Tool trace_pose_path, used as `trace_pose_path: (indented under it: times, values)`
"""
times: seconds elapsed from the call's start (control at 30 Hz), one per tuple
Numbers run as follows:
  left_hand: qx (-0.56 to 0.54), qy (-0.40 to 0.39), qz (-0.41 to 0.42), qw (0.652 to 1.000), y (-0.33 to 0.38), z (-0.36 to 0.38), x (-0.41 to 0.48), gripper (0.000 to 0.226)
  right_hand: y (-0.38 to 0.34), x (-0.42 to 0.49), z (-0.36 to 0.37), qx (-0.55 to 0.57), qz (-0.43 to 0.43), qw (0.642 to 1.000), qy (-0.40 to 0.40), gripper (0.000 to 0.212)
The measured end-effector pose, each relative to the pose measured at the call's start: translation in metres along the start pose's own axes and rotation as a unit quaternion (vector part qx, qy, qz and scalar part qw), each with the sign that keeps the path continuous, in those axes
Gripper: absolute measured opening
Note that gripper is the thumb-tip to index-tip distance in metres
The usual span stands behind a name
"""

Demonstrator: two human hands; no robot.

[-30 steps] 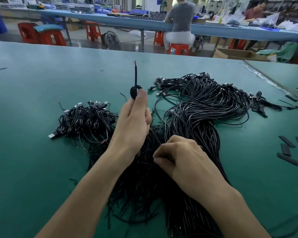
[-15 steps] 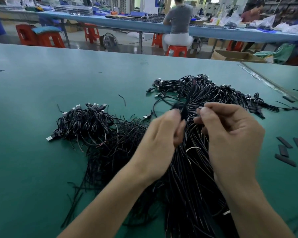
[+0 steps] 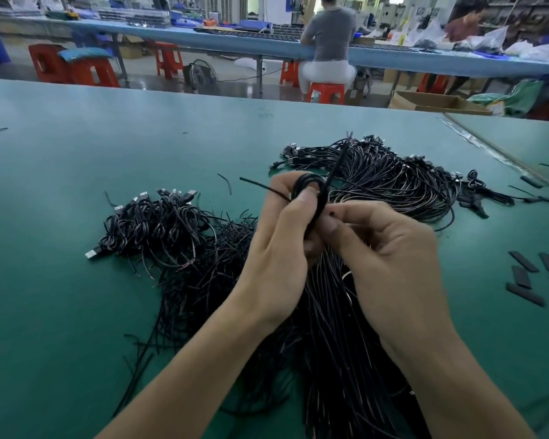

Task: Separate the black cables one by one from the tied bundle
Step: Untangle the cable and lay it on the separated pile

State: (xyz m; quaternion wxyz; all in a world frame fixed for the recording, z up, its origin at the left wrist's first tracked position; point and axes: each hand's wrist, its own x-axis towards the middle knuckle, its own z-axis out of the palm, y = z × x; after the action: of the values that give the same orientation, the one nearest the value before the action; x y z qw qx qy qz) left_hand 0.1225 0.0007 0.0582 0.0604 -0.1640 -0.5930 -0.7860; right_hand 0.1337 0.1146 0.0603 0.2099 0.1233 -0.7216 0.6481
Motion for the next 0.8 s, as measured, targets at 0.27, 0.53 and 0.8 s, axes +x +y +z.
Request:
trace_pose_path:
  times: [0.27,0.53,0.8]
  values:
    - [0.070,0.054,-0.053,0.995,-0.005,0.000,0.004,0.045,0.001,0.000,-0.009,-0.240,-0.145,0.958,-0.053,0.015]
    - [0.044,-0.063,-0.229,0.970,-0.006,-0.005,0.002,0.037,-0.002,0.006,-0.024,-0.345,-0.219,0.902,-0.138,0.007]
    - [0.107,-0.311,-0.193,0.924,0.002,-0.020,0.000,0.026,-0.011,0.011,-0.043,-0.281,-0.063,0.930,-0.228,0.010]
